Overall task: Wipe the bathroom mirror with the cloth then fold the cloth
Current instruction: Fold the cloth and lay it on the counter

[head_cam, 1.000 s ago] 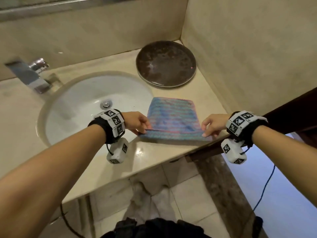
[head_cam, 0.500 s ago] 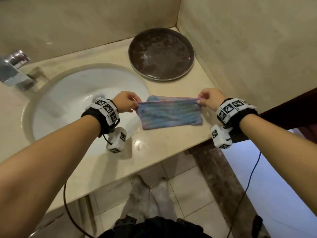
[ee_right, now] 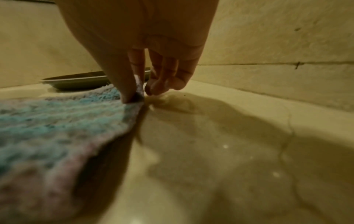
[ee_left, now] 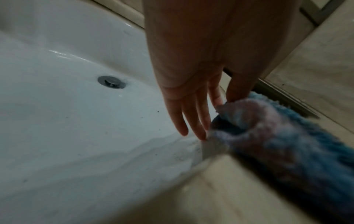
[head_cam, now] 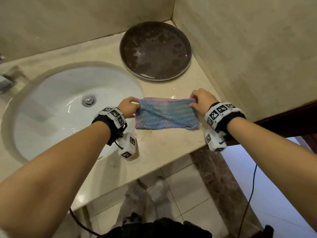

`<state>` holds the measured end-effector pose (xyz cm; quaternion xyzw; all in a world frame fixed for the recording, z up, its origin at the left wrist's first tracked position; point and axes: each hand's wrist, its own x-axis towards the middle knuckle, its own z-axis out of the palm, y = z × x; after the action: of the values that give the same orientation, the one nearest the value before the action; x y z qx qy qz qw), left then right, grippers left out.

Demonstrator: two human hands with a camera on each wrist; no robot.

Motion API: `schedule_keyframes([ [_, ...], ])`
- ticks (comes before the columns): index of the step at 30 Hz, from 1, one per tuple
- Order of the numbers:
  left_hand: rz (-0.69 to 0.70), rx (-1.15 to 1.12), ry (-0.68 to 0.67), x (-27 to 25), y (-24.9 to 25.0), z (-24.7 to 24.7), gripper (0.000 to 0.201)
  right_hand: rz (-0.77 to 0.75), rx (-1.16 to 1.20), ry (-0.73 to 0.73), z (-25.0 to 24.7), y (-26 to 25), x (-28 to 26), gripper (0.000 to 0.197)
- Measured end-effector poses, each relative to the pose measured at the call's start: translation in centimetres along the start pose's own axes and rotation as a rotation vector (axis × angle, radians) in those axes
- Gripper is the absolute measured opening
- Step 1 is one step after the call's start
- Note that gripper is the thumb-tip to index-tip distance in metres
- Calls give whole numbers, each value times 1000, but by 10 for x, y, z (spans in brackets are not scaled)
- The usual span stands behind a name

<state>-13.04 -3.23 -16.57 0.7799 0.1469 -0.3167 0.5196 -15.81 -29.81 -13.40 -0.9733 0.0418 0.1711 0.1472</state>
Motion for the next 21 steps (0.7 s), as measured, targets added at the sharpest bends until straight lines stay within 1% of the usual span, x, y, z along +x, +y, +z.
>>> schedule_keyframes([
  [4, -13, -88, -78, -5, 1, -6, 19, 3, 124, 47, -2, -1, 1, 12],
  [5, -8, -87, -80, -6, 1, -8, 19, 6, 171, 59, -3, -1, 0, 12],
  [7, 21, -66, -43, -6, 5, -12, 22, 20, 253, 74, -6, 0, -1, 13],
  [9, 68, -47, 15, -8, 15, -17, 25, 39, 291, 85, -15, 1, -1, 12],
  [11, 125, -32, 43, -13, 28, -23, 28, 46, 287, 112, -32, 1, -3, 11],
  [14, 219, -8, 30, -24, 52, -29, 31, 44, 316, 229, -63, 0, -8, 13],
  [16, 307, 12, 2, -32, 69, -32, 30, 42, 379, 331, -83, 1, -12, 16],
  [18, 399, -1, 3, -40, 85, -32, 29, 36, 418, 410, -98, 4, -17, 18],
  [21, 478, -8, 16, -49, 97, -28, 27, 12, 373, 461, -102, 14, -26, 18],
])
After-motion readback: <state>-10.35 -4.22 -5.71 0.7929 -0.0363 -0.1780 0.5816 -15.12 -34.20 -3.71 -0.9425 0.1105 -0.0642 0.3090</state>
